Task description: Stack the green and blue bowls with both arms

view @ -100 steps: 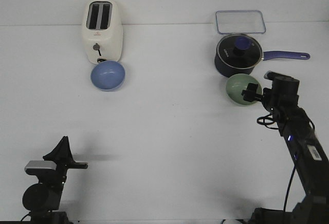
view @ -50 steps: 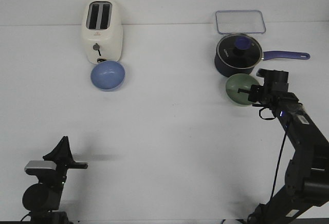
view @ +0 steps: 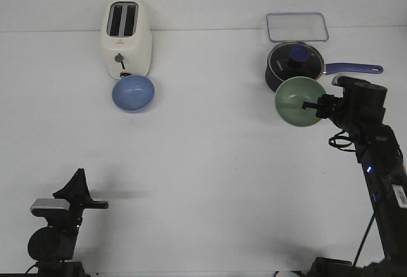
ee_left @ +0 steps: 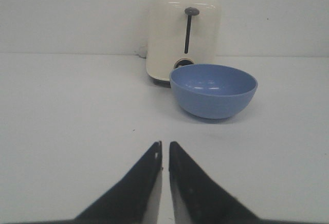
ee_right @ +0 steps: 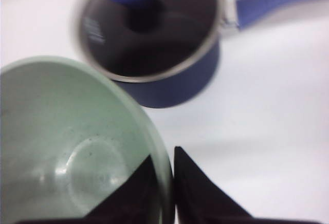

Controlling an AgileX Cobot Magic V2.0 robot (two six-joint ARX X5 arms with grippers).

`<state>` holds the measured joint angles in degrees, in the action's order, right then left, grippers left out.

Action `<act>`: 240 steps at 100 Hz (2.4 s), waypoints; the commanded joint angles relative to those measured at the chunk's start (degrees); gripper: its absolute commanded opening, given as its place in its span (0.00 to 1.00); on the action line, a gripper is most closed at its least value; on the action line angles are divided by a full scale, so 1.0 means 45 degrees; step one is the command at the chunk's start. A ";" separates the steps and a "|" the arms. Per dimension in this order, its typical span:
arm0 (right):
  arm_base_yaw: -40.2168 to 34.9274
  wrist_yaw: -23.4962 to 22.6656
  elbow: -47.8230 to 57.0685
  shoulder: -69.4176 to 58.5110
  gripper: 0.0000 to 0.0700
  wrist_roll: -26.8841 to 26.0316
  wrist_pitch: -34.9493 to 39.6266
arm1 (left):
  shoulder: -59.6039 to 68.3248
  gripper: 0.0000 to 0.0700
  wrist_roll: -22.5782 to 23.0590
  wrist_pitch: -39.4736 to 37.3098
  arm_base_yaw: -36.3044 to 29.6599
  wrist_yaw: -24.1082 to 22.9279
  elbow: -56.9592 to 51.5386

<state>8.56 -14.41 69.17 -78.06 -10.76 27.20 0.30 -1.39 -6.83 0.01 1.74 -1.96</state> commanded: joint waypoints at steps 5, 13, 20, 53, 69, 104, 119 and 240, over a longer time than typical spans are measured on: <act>-0.0617 -0.0287 -0.0534 0.1195 0.00 -0.0078 0.0073 | -0.0024 0.02 0.0068 -0.0155 0.0019 0.0044 0.0257; -0.1282 -0.0287 -0.1540 0.2395 0.00 -0.0228 0.0170 | -0.0024 0.02 0.0068 -0.0160 0.0019 0.0044 0.0257; -0.1982 -0.0573 -0.2565 0.3381 0.00 -0.0481 0.0219 | -0.0024 0.02 0.0068 -0.0155 0.0019 0.0044 0.0257; -0.6271 -0.0427 -0.5804 0.4881 0.00 -0.1739 0.0568 | -0.0024 0.02 0.0015 -0.0170 0.0019 0.0044 0.0257; -0.8233 0.0597 -0.6144 0.4255 0.00 -0.2045 0.0413 | -0.0024 0.02 -0.0695 -0.0175 0.0019 0.0044 0.0257; -0.9986 0.0981 -0.6144 0.2108 0.00 -0.2055 -0.0228 | -0.0024 0.02 -0.3604 -0.0189 0.0019 0.0044 0.0219; -0.9976 0.0971 -0.6105 0.2089 0.22 -0.1880 -0.0233 | -0.0024 0.02 -0.5285 -0.0180 0.0019 0.0039 0.0126; -0.6028 0.2535 -0.8233 0.9000 0.38 -0.0976 -0.1122 | 1.8515 0.74 -0.4231 0.1676 0.0019 0.1894 -1.2337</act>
<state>-18.33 -2.98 31.75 -37.26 -15.79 22.83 78.32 -21.54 1.02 0.10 9.41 -53.71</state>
